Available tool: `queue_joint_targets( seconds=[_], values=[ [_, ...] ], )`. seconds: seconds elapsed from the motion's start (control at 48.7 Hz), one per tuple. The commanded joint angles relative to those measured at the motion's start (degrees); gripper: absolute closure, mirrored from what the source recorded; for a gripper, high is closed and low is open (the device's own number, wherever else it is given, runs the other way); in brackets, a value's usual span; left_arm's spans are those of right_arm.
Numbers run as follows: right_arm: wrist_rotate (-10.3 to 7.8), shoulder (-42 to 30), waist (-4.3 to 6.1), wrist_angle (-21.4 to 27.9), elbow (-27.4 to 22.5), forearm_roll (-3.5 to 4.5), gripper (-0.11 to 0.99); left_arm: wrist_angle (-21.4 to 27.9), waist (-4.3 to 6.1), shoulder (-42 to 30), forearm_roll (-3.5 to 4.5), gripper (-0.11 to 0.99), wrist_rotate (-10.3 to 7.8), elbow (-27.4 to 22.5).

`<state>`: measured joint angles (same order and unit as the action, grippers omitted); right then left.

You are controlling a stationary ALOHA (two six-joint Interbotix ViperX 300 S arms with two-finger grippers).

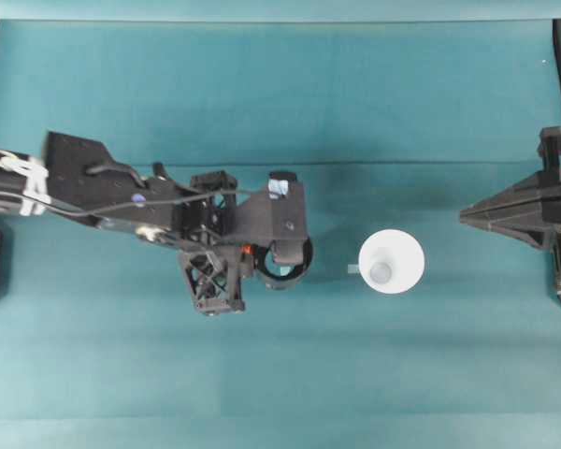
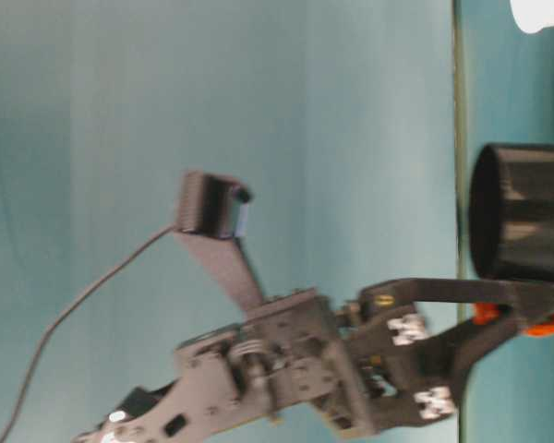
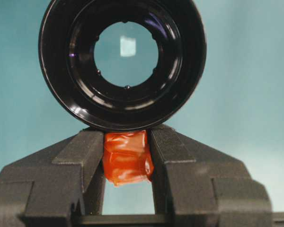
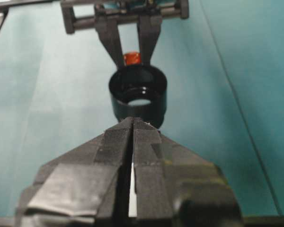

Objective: Put the paper cup into the moved red handle cup holder.

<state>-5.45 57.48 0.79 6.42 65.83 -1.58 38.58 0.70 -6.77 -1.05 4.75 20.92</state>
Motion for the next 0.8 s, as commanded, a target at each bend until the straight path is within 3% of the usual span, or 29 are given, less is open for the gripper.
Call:
queue_joint_targets(
  seconds=[0.0,0.267,0.78],
  values=[
    [-0.53,-0.26,0.0,-0.26,-1.14,-0.09,0.97,-0.97,-0.18,-0.53,-0.18,0.6,-0.18,0.09],
    [-0.53,-0.26,0.09,-0.35,-1.14,-0.18,0.97,-7.73,-0.18,-1.49,-0.18,0.6,-0.26,2.9],
    [-0.53,-0.26,0.09,0.88,-1.14,-0.09,0.97,-15.03,-0.18,-1.67,-0.18,0.6,-0.35,6.5]
  ],
)
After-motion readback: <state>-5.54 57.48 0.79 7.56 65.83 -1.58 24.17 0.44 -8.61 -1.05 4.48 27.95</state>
